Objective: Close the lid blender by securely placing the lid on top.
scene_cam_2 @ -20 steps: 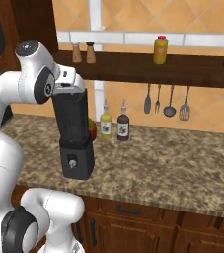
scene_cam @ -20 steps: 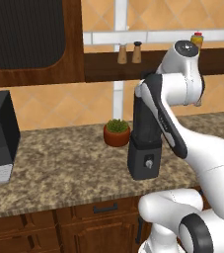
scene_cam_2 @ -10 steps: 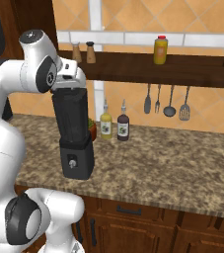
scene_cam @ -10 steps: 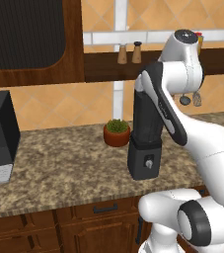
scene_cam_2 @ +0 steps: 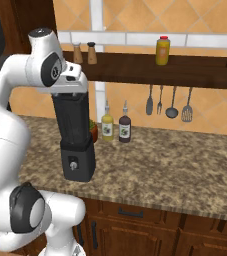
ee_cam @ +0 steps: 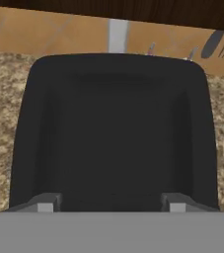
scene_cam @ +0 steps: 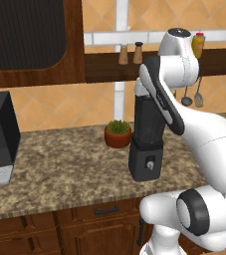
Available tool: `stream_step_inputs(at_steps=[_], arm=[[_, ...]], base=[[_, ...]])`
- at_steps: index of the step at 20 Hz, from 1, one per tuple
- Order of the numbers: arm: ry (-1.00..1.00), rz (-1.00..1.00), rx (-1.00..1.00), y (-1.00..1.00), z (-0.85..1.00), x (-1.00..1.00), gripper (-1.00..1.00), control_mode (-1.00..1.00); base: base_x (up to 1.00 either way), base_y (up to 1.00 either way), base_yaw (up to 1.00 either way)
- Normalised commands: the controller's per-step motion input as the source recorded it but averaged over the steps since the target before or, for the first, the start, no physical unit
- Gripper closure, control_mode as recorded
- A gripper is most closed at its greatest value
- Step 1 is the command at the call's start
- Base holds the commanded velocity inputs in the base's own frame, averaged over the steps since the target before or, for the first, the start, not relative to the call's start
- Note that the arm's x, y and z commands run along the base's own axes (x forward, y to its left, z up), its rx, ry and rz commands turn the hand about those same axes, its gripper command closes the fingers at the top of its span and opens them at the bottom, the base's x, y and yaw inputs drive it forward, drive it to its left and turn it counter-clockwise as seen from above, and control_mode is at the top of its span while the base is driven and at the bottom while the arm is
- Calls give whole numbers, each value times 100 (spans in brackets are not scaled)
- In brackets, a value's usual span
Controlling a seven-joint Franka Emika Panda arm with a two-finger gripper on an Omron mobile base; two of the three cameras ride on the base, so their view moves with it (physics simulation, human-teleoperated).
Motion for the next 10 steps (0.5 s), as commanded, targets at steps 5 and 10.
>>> stream_step_inputs(at_steps=[5,10], arm=[[0,0,0,-3,-35,0,-100,-100],[-17,0,0,-5,-33,-1,-100,-100]], base=[[0,0,0],[0,0,0]])
